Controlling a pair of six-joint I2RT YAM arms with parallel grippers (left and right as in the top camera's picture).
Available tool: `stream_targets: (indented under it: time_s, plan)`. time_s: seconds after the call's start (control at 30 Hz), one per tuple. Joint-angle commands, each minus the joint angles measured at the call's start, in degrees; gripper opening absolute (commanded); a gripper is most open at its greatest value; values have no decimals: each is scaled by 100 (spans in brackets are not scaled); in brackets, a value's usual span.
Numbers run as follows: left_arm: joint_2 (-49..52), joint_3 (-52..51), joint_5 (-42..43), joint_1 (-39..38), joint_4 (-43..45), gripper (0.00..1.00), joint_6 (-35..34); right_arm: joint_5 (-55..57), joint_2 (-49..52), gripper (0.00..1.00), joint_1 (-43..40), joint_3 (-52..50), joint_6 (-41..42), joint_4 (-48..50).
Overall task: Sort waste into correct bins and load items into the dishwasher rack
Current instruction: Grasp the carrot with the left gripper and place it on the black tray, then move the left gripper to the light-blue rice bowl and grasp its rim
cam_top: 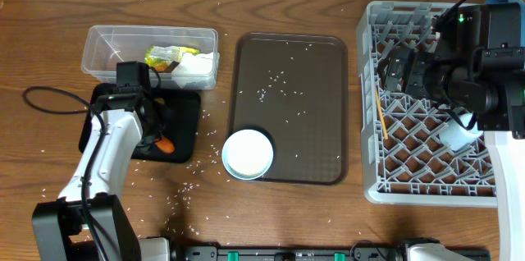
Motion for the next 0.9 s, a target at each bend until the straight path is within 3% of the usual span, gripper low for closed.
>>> stream_targets:
  time_s: [0.0, 0.3, 0.67, 0.87]
  plan:
    - [-299, 522, 927, -122, -186, 66, 1373, 24, 7, 99, 15, 0, -31, 70]
    - [-649, 844, 1246, -1974, -1263, 66, 2973, 155, 9, 99, 15, 0, -26, 343]
    - [-52, 780, 767, -4229, -872, 66, 3097, 153, 7, 99, 15, 0, -26, 356]
    - [813, 780, 179, -4887, -466, 65, 3093, 151, 7, 99, 15, 0, -26, 350]
